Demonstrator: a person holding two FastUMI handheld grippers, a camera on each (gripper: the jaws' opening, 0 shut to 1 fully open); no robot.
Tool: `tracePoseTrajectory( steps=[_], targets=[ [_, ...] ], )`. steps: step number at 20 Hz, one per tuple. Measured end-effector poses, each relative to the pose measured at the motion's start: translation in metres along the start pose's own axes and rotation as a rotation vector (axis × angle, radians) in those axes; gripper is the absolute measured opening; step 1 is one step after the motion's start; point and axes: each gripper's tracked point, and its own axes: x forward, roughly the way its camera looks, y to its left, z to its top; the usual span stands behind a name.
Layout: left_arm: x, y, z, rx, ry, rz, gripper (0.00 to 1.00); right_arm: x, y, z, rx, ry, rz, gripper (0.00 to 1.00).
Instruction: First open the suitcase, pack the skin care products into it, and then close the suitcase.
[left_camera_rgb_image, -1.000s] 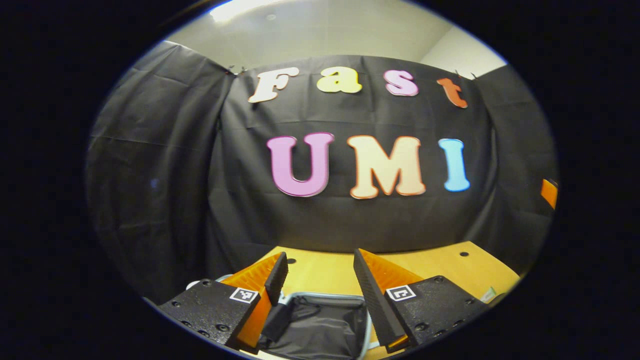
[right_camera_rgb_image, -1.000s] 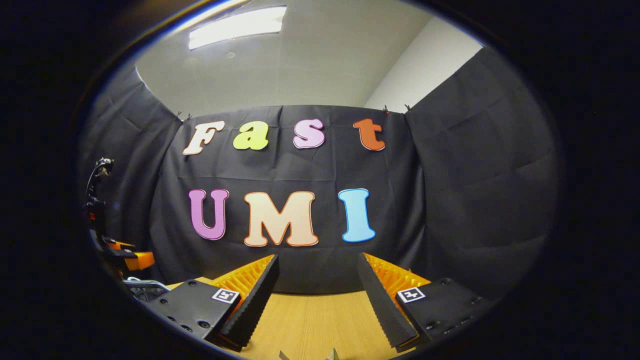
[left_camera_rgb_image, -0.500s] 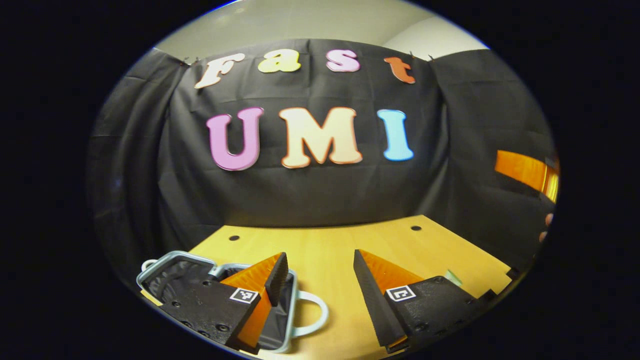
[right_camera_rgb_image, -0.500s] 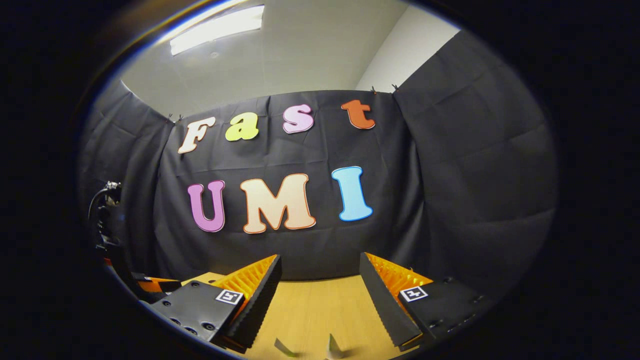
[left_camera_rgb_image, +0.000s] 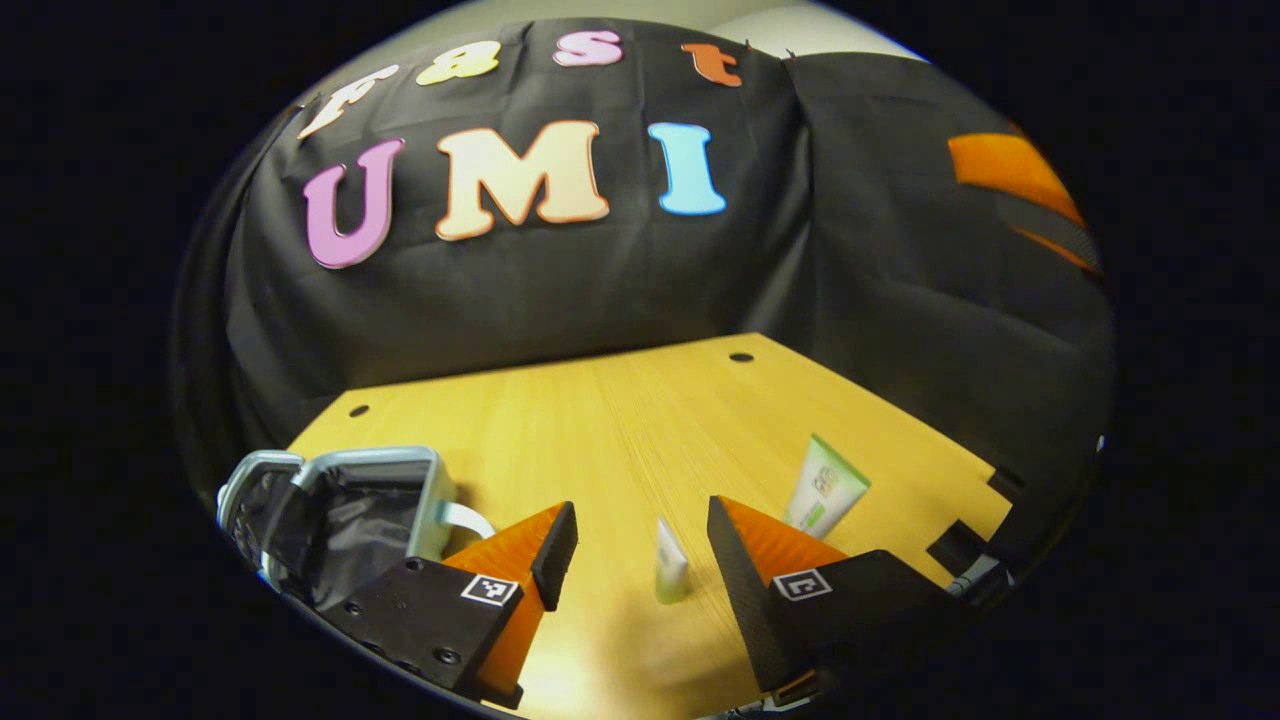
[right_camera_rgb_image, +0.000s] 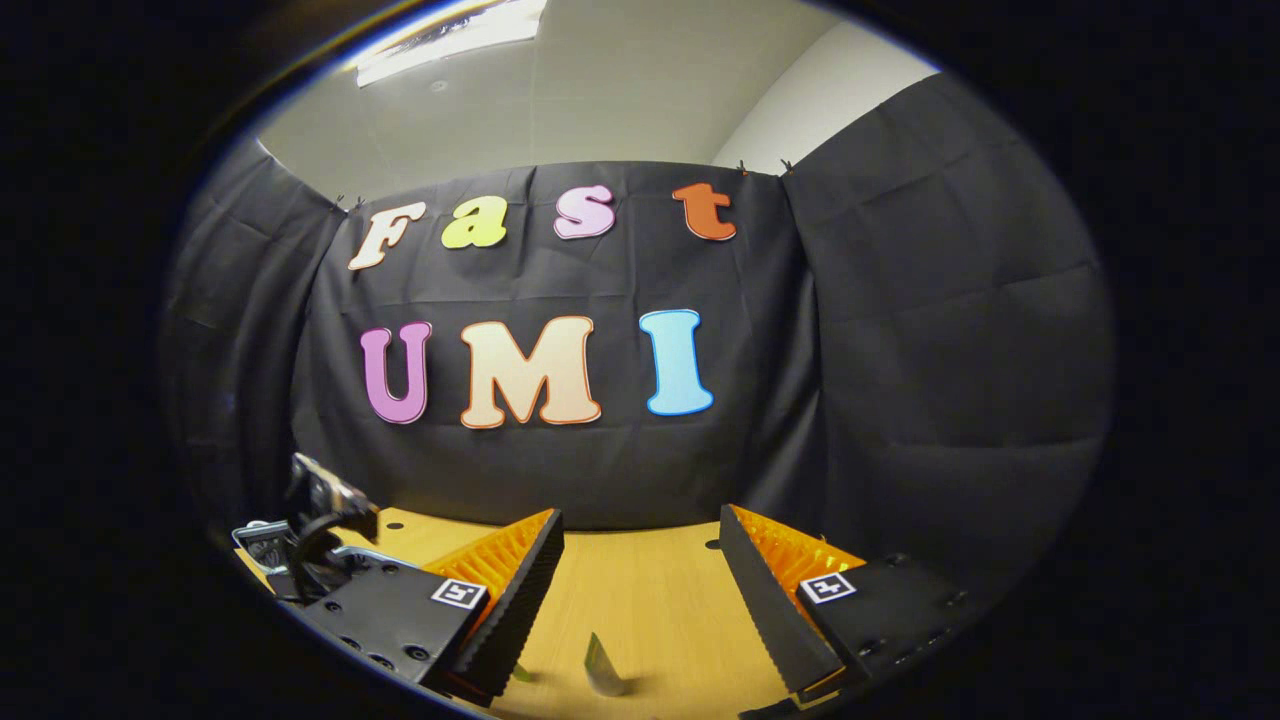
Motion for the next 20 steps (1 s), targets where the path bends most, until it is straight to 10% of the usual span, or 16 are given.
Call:
tracePoseTrajectory(
  steps=[8,11,20],
  targets=[
    [0.037,-0.002,-0.057,-0.013,0.131,0.011,0.53,-0.018,-0.021,-0.037,-0.011,0.059,-0.021,0.97],
    [0.046,-0.003,-0.056,-0.049,0.128,-0.007,0.18,-0.021,-0.018,-0.064,-0.026,0.116,0.0,0.98],
    [0.015,0.009,-0.011,-0.043,0.106,-0.016,0.1,-0.005,0.021,-0.15,-0.02,0.26,0.125,0.98]
  ],
)
